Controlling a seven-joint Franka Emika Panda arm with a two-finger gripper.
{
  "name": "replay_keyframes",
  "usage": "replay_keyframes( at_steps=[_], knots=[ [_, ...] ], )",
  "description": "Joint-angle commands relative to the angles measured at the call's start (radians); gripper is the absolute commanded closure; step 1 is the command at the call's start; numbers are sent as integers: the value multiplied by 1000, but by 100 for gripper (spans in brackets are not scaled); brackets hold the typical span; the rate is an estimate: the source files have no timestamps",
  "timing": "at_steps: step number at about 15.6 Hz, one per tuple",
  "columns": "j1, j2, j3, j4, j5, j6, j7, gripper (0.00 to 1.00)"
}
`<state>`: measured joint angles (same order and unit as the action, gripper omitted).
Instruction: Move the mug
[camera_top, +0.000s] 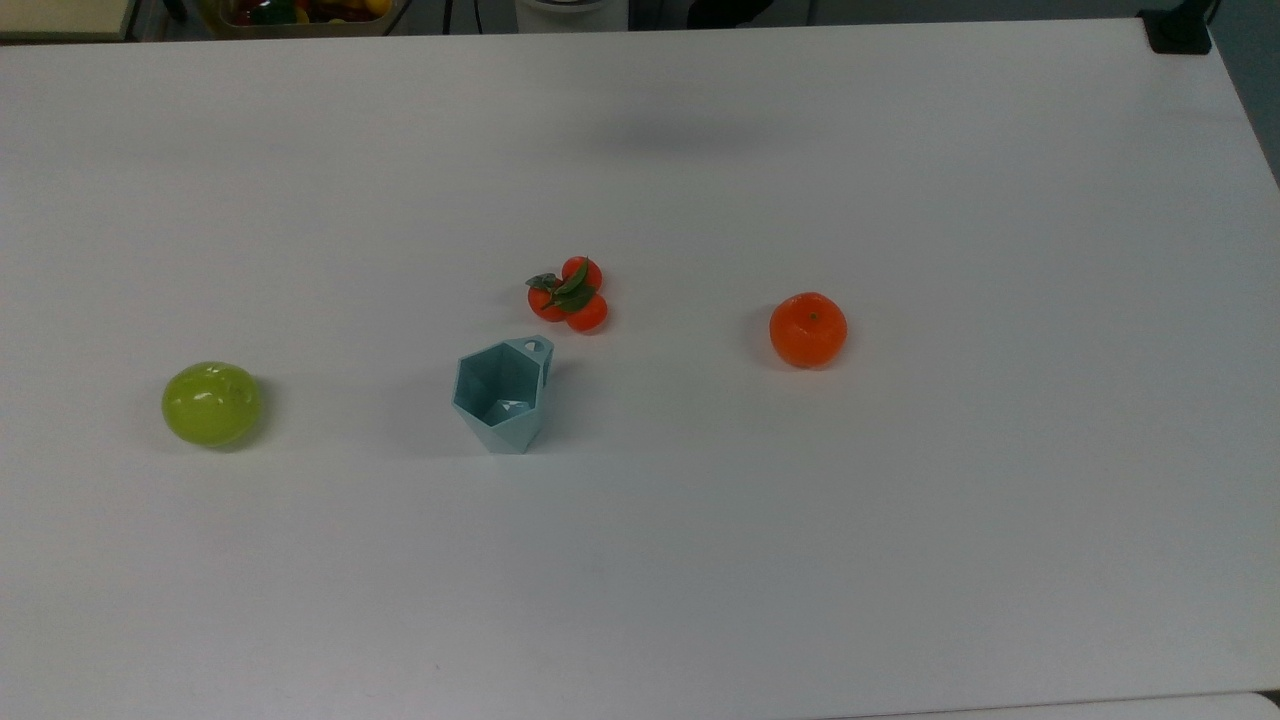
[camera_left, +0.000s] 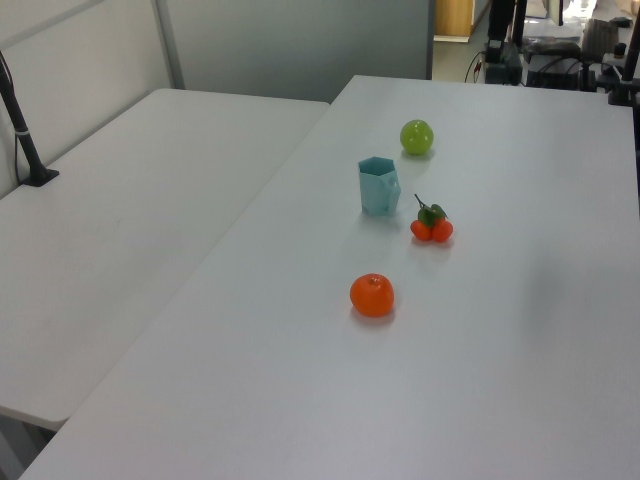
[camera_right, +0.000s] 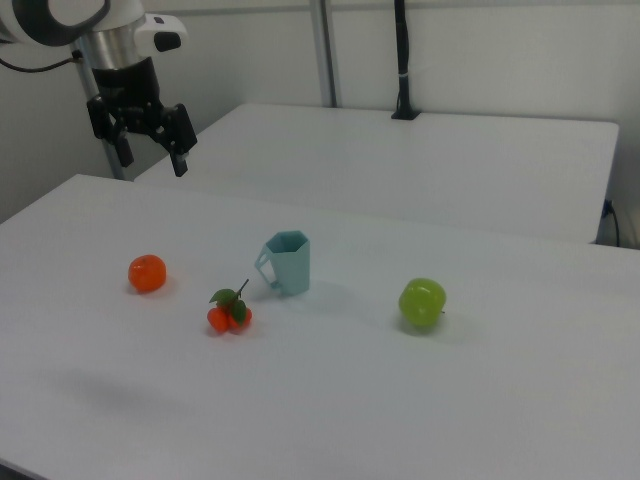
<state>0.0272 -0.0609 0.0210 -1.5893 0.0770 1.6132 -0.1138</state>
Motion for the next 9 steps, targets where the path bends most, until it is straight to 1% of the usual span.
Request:
replay_keyframes(
  at_steps=[1, 9],
  knots=[
    [3, -27, -4, -32, 23, 19, -15, 0],
    [3, -30, -6, -31, 23, 13, -21, 0]
  ],
)
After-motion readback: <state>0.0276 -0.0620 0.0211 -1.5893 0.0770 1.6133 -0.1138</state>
